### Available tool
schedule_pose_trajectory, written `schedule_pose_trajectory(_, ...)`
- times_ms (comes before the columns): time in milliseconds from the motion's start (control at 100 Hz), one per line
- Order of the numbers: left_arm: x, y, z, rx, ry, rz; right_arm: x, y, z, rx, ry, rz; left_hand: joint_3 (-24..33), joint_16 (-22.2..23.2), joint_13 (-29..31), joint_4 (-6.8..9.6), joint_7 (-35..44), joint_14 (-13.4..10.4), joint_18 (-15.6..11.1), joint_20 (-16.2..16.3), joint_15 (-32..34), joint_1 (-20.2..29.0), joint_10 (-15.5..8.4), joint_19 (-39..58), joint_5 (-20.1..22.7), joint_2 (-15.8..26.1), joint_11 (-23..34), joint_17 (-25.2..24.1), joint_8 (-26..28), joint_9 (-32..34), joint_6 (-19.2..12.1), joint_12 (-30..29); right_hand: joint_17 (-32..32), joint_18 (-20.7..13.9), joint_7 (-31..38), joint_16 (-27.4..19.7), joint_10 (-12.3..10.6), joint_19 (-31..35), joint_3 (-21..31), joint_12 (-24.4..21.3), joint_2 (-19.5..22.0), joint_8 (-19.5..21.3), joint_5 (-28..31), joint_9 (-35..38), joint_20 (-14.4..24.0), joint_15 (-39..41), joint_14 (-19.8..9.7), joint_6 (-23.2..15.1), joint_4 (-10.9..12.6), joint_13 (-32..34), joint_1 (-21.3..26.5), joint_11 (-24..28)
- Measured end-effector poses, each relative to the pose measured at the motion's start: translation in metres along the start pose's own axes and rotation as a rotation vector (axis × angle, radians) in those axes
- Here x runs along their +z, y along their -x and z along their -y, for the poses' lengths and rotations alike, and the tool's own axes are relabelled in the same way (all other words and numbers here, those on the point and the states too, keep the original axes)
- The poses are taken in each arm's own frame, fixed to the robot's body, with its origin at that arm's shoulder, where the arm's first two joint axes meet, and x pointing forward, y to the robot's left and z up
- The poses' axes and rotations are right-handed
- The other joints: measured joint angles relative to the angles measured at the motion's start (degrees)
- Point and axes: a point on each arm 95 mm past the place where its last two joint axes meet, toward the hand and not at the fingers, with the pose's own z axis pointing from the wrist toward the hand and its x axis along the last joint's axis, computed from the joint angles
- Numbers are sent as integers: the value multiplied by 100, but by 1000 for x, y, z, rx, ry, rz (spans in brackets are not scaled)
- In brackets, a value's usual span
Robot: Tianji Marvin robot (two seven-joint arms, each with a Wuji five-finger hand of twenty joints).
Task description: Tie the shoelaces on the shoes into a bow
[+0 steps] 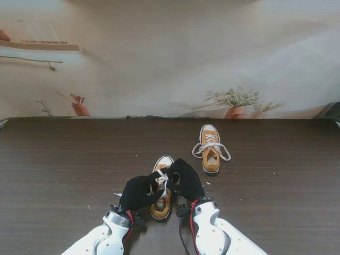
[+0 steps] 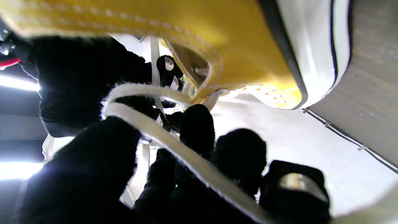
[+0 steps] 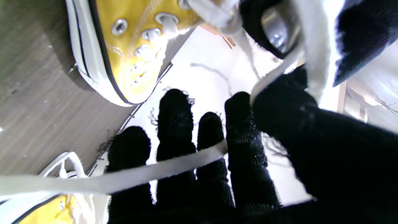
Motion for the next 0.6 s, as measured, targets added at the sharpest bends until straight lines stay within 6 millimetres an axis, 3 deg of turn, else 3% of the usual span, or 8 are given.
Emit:
schedule_pose_trajectory(170, -1, 1, 1, -25, -25, 20, 1, 0, -1, 0, -5, -2, -31, 0, 0, 0, 214, 53, 8, 0, 0, -60, 126, -8, 113, 467, -4, -1, 0, 0, -10, 0, 1, 39, -5, 0, 0, -125, 64, -2, -104, 60, 2, 109, -87, -91, 57, 0, 57, 69, -10, -3)
schedule_pose_trajectory(260, -2, 1, 2, -36, -33, 29, 1, 0, -1, -1, -10, -3, -32, 0, 0, 0, 218, 88, 216, 0, -1, -60, 128, -9, 115, 477, -10, -4, 0, 0, -10, 0, 1, 80, -14, -29, 1, -147, 121, -23, -168, 61, 17, 174, -110, -132, 108, 0, 57, 69, -10, -11)
schedule_pose_trajectory(360, -3, 1, 2, -39, -38, 33, 2, -1, -2, -9, -11, -9, -32, 0, 0, 0, 242, 116, 216, 0, -1, -60, 129, -11, 197, 483, -70, -26, 0, 0, -12, 0, 6, 112, -21, -34, 2, -152, 137, -79, -261, 94, 58, 291, -119, -199, 144, 0, 57, 146, -10, -9)
schedule_pose_trajectory(400, -3, 1, 3, -40, -40, 36, 1, -2, -2, -16, -11, -15, -32, 0, -9, 0, 241, 127, 216, 0, -1, -60, 133, -14, 269, 594, -74, -35, 2, -2, -284, 0, 14, 117, -21, -35, 2, -182, 178, -79, -289, 125, 58, 291, -148, -201, 146, 0, 57, 146, -10, -15)
schedule_pose_trajectory(560, -4, 1, 3, -46, -48, 46, 1, -2, -4, -21, -7, -19, -85, 0, -240, 0, 343, 212, 216, 6, -77, -54, 143, -82, 530, 607, -402, -276, 34, -382, -285, -45, 15, 158, -80, -47, 2, -207, 182, -80, -374, 129, 227, 403, -171, -234, 154, 0, 57, 206, -10, -18)
schedule_pose_trajectory(600, -5, 1, 3, -53, -56, 54, 1, -2, -4, -21, -8, -19, -204, 18, -402, 0, 431, 261, 217, 184, -135, -50, 209, -151, 532, 686, -638, -478, 113, -572, -285, -45, 15, 159, -89, -48, 2, -208, 182, -80, -402, 129, 257, 404, -175, -234, 163, 0, 57, 206, -10, -18)
